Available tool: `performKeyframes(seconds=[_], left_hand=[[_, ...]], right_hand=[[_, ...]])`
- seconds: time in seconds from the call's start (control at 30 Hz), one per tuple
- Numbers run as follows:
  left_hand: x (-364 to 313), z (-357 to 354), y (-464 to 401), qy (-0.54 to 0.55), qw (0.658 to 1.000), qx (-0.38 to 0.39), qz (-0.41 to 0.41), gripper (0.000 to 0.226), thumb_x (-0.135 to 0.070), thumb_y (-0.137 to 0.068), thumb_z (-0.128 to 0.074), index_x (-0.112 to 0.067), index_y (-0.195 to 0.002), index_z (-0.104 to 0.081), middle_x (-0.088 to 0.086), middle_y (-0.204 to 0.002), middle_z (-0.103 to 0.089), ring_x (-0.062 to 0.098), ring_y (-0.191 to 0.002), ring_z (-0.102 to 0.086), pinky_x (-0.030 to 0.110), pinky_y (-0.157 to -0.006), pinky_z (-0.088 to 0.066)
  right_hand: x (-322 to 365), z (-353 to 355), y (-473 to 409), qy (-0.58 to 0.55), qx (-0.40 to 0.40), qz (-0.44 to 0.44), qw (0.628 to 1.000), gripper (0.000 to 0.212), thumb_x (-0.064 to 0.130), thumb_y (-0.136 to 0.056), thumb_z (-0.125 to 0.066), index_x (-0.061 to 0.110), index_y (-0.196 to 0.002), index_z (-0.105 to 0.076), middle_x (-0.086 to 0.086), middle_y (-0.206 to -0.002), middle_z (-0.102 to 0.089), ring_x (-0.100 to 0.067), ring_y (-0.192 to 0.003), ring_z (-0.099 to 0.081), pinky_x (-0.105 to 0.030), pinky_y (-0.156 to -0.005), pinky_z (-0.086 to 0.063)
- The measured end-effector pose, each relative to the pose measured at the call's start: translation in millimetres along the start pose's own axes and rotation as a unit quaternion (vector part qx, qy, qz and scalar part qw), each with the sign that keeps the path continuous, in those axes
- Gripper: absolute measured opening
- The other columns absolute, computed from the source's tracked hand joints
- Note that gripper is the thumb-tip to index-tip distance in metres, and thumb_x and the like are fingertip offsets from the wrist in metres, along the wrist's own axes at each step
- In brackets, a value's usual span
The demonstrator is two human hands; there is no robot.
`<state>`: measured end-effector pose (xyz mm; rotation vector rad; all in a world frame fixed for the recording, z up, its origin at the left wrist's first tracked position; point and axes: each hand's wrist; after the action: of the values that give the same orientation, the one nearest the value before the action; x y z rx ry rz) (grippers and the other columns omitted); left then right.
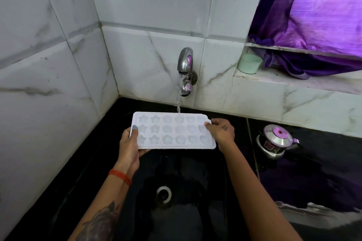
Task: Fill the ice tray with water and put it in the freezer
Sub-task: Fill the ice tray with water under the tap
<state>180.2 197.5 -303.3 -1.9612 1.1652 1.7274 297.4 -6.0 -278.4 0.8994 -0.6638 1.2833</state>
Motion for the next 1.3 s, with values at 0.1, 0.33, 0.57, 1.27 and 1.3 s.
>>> performKeyframes(seconds=[0.1,0.33,0.57,1.27,1.3], left_hand=[[1.5,2.3,-1.0,-0.001,1.000,-0.001,0.005,0.025,-0.031,-0.100,-0.040,-0.014,-0.115,-0.048,0.002,-0.103,-0.062,0.021,-0.093,-0.062,0.039,-0.067,-0.053],[2.1,6.7,-2.4,-0.004,1.000,-0.005,0.001,0.025,-0.031,-0.100,-0.040,-0.014,-0.116,-0.048,0.002,-0.103,-0.063,0.020,-0.094,-0.062,0.038,-0.066,-0.053],[5.4,8.6,-4.3,-0.008,1.000,-0.012,-0.001,0.023,-0.031,-0.099,-0.041,-0.014,-0.113,-0.049,0.001,-0.099,-0.063,0.017,-0.087,-0.062,0.035,-0.062,-0.052],[2.1,12.1,1.8,-0.004,1.000,-0.022,0.001,0.024,-0.030,-0.099,-0.041,-0.013,-0.114,-0.049,0.001,-0.096,-0.063,0.017,-0.085,-0.063,0.034,-0.061,-0.053],[1.6,12.4,2.5,-0.004,1.000,-0.023,0.000,0.023,-0.030,-0.099,-0.040,-0.013,-0.114,-0.049,0.001,-0.096,-0.063,0.017,-0.085,-0.063,0.034,-0.061,-0.053]], right_hand=[[15.8,-11.1,-1.7,0.011,-0.019,0.046,0.999,0.041,0.035,-0.090,-0.060,0.006,-0.119,-0.063,-0.008,-0.110,-0.065,-0.026,-0.114,-0.057,-0.023,-0.088,-0.040],[68.9,-35.1,-12.7,0.004,0.022,0.112,0.993,0.060,0.048,-0.089,-0.056,0.002,-0.128,-0.051,-0.013,-0.124,-0.059,-0.028,-0.116,-0.054,-0.029,-0.091,-0.042],[102.6,-56.2,-40.9,0.023,0.020,0.087,0.996,0.060,0.059,-0.081,-0.061,0.004,-0.104,-0.057,-0.009,-0.107,-0.064,-0.025,-0.100,-0.061,-0.027,-0.074,-0.044],[101.8,-60.8,-64.0,-0.070,0.064,0.036,0.995,0.040,0.048,-0.072,-0.065,0.008,-0.076,-0.063,-0.003,-0.070,-0.058,-0.023,-0.071,-0.056,-0.030,-0.065,-0.047],[101.4,-61.1,-64.5,-0.078,0.066,0.034,0.994,0.042,0.049,-0.071,-0.065,0.007,-0.077,-0.065,-0.003,-0.069,-0.059,-0.023,-0.070,-0.057,-0.032,-0.064,-0.048]])
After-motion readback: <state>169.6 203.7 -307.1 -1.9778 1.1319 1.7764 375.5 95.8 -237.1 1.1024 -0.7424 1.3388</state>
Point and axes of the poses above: each hand's wrist, its own y-axis away from the middle knuckle, its own z-axis out of the back of the hand, x = y × z
